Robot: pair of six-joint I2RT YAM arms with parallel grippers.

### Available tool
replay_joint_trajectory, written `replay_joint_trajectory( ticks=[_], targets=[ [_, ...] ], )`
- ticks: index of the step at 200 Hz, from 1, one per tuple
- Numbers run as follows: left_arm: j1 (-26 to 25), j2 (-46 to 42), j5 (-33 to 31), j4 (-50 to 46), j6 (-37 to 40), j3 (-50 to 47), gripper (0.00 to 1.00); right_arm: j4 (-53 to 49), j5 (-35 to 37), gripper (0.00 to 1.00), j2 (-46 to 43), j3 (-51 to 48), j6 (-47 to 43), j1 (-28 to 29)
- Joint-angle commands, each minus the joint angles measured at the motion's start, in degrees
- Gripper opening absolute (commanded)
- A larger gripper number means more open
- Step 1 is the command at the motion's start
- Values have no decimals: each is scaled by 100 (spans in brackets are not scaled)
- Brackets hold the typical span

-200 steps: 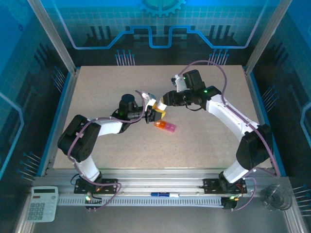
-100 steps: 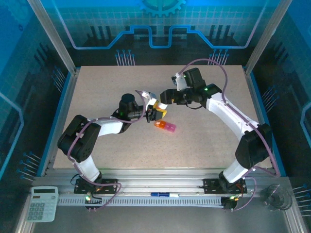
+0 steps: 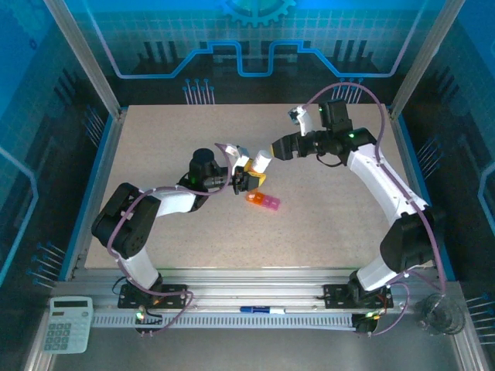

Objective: Sort the pills into containers

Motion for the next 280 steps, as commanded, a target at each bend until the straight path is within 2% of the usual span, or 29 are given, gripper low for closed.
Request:
replay_joint_trajectory(
  ticks=[1,102,154,169,205,251,280],
  targets=[
    [-22,-108,201,175,144,153,0,-211,-441,81,69,283,-529,-23],
    [-20,-107,227,156,156,188,0,-537,-455,81,591,619,-742,283],
    [-24,-112,217,156,141,180,0,-531,-463,76,772,631,-721,440],
    [-18,-113,214,158,141,180,0,-531,-469,71,815,623,-716,465],
    [-24,-117,219,171,141,164,0,-479,-470,47,834,539,-620,497],
    [-25,-98,228,174,130,150,0,-250,-111,36,770,222,134,582],
    [-23,-107,218,160,149,144,0,-258,563,32,757,10,1089,727]
  ],
)
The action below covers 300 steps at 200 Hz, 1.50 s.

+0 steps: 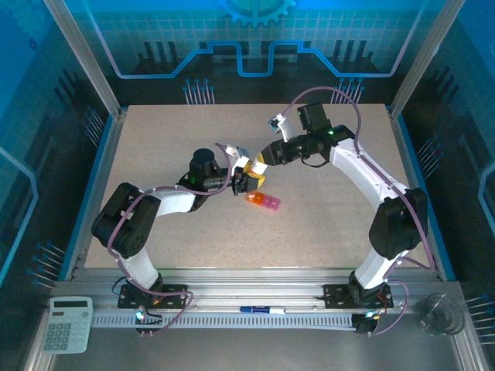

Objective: Sort the pills into containers

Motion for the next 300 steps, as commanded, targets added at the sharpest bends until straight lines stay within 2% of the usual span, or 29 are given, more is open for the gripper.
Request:
replay_joint_trajectory(
  ticks=[1,36,83,93,133,159,176,202,300],
  targets=[
    [-35,-109,172,438,171,144,0,-72,830,32,-15,-276,1044,216],
    [-35,-118,190,398,159,205,0,291,1079,31,-246,-639,1914,309],
    [-35,-127,181,359,168,241,0,118,1114,37,-240,-355,1876,305],
    [-36,-127,179,354,167,241,0,73,1060,42,-231,-269,1817,274],
    [-36,-140,177,333,192,232,0,-34,524,72,-340,65,1365,-40],
    [-31,-135,190,328,203,250,0,-255,82,81,-424,350,748,-260],
    [-36,-131,199,346,194,250,0,-372,-128,82,-481,471,257,-357],
    [-35,-152,197,362,206,221,0,-499,47,82,-503,570,-287,-442],
    [-35,-206,219,391,211,162,0,-455,-216,80,-170,565,-572,-387]
  ],
)
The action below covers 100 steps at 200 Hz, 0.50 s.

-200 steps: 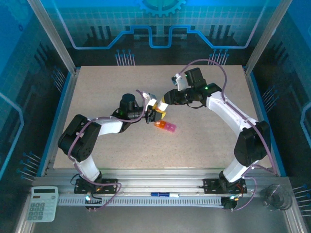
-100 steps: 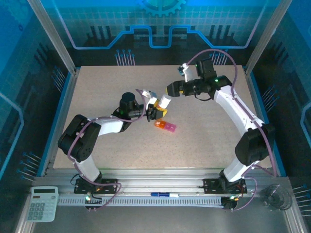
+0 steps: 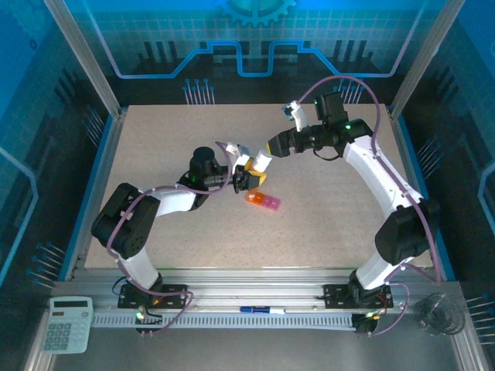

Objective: Sort the pills into containers

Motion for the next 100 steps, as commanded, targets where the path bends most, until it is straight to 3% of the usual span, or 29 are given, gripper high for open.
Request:
replay_joint_trajectory(
  ticks=[1,63,100],
  targets=[
    [-25,-188,198,242,168,61,0,-144,-196,80,182,152,-192,37],
    [-21,-179,219,233,177,57,0,-115,-200,78,405,170,-204,232],
    [-25,-179,219,231,176,48,0,-109,-245,70,474,161,-178,269]
  ],
)
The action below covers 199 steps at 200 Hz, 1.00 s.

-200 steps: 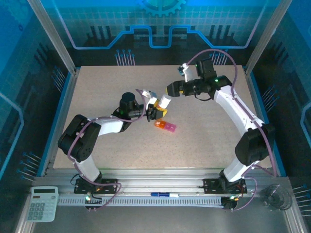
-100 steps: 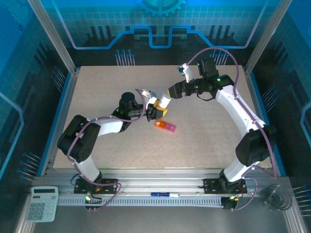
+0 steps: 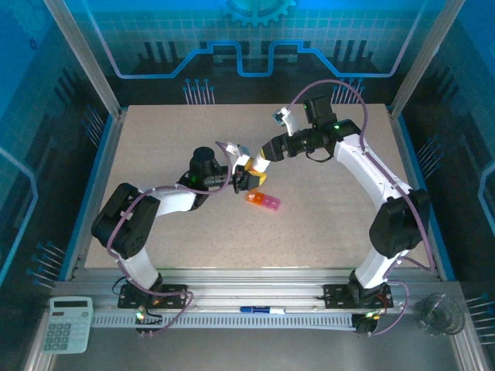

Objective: Sort the pills into containers

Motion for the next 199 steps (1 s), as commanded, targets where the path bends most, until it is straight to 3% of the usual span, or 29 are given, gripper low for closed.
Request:
replay_joint_trajectory(
  ticks=[1,30,69,118,138,170,199],
  targets=[
    [-25,-179,193,231,176,48,0,-105,-175,70,95,157,-77,69],
    [-25,-179,192,235,176,53,0,-120,-222,62,133,133,-76,86],
    [-20,-171,193,233,176,59,0,-112,-230,61,160,78,-83,122],
    [-25,-175,180,233,168,66,0,-118,-260,44,195,20,-50,137],
    [-24,-179,167,222,176,81,0,-16,-177,42,161,-119,86,172],
    [-41,-264,-151,205,226,106,0,549,502,30,-23,-613,1127,242],
    [-117,-444,-821,143,580,8,0,1314,1029,30,-299,-1320,2490,318]
  ],
)
